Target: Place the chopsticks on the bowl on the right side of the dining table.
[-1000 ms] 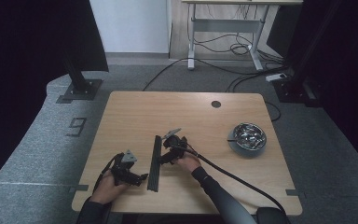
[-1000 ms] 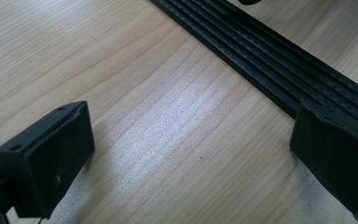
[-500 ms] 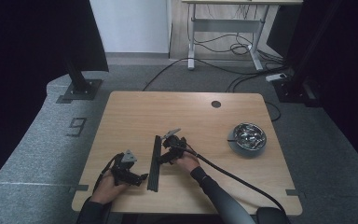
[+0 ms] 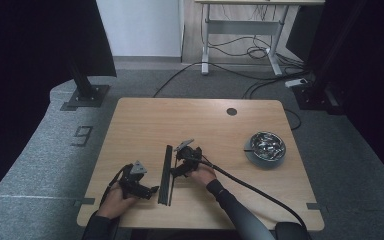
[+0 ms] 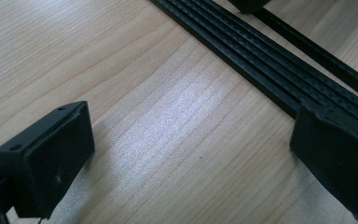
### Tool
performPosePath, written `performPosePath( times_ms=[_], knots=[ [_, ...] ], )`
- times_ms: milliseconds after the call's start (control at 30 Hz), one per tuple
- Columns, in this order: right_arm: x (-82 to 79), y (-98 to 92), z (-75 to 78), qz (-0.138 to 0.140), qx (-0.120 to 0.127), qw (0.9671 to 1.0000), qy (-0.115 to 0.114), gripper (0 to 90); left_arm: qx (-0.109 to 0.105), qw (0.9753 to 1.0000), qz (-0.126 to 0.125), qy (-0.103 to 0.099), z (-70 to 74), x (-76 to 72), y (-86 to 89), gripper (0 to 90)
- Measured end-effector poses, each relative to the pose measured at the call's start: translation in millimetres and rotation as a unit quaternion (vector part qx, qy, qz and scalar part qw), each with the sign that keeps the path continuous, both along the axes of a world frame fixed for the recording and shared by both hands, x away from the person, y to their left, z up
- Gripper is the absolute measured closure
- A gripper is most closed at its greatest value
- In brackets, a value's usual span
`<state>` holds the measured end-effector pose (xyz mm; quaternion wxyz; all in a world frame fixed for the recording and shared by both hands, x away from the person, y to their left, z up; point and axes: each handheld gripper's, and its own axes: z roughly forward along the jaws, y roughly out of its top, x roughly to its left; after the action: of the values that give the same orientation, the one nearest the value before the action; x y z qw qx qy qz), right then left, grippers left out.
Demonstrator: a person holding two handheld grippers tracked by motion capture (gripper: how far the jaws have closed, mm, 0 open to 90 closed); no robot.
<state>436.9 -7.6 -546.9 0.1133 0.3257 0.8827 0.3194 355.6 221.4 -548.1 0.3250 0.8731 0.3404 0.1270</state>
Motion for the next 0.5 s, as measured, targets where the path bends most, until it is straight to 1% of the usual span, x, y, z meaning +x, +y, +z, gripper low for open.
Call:
performPosePath(
  times_ms=[267,500],
  knots=[
    [-5.3,-8.0,-1.3,0.009,0.004,0.9999,-0.004,0.0,-0.001,1.0,0.001,0.0,0.0,-0.1,-0.1,0.0],
    [-0.4,-21.2,-0.9,-0.007,0.0,1.0,-0.001,0.0,-0.001,1.0,0.0,0.0,0.0,-0.1,-0.1,0.0]
  ],
)
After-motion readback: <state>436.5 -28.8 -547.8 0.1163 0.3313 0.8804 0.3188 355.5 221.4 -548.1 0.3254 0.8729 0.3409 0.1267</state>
